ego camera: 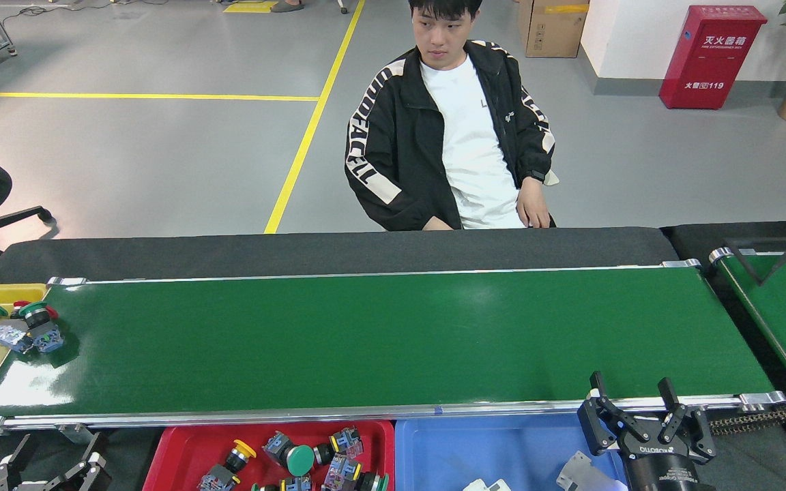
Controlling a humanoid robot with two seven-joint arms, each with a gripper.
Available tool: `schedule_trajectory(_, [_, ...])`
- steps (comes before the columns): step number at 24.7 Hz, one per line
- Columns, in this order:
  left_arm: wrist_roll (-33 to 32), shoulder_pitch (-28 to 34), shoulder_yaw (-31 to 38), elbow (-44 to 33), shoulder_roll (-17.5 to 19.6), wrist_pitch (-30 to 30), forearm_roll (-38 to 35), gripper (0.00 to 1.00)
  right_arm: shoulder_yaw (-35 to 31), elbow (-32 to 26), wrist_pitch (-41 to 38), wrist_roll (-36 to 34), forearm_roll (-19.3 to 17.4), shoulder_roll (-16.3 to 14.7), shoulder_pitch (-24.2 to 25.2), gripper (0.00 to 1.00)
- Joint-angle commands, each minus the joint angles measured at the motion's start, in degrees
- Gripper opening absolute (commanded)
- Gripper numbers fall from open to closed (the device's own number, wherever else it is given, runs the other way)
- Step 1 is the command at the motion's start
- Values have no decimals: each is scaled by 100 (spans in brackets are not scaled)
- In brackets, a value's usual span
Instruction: Pick switch part from conveyor to tray
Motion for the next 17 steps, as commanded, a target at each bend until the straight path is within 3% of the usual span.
schedule_trajectory(1, [17, -4, 60, -79, 76, 12, 21, 100, -23, -76, 36, -72, 15, 10, -63, 100])
schedule_trajectory(17, [61, 348, 165, -413, 15, 12, 21, 100, -15, -163, -122, -107, 15, -130, -10, 100])
